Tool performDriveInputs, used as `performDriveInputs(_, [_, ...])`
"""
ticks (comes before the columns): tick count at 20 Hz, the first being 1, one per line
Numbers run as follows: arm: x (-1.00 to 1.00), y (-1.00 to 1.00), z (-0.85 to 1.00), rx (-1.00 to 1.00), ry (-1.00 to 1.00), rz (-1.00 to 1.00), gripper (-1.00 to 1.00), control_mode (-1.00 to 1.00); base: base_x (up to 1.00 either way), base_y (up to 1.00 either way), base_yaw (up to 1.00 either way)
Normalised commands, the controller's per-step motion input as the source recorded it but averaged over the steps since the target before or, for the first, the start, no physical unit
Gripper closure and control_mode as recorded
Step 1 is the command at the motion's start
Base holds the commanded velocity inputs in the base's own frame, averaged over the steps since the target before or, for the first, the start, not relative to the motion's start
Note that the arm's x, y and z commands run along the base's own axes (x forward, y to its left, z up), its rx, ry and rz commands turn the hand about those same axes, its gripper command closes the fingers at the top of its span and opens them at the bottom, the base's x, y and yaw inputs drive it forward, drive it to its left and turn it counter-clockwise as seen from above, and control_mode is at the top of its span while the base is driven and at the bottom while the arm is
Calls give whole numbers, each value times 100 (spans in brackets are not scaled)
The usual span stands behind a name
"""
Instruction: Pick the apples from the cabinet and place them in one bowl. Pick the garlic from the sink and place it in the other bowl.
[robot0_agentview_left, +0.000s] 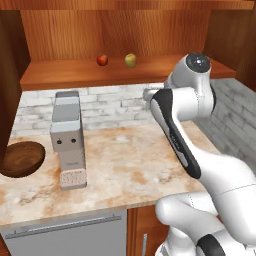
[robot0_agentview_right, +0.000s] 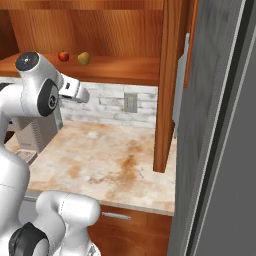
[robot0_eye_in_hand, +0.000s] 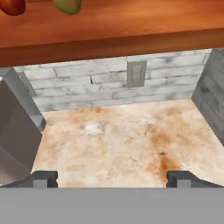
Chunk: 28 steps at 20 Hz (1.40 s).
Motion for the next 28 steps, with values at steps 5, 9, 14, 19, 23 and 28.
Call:
performDriveInputs(5, [0,1,67,0,-17,1,-100,-100,0,0,0])
performDriveInputs(9, [16,0,34,-1,-23,5,-100,-100,0,0,0])
performDriveInputs(14, [8,0,44,-5,-21,7,-100,-100,0,0,0])
performDriveInputs(19, [43,3,12,-6,-3,6,-100,-100,0,0,0])
performDriveInputs(23, [71,1,1,-1,3,5,-100,-100,0,0,0])
performDriveInputs(28, [77,4,3,-4,10,1,-100,-100,0,0,0])
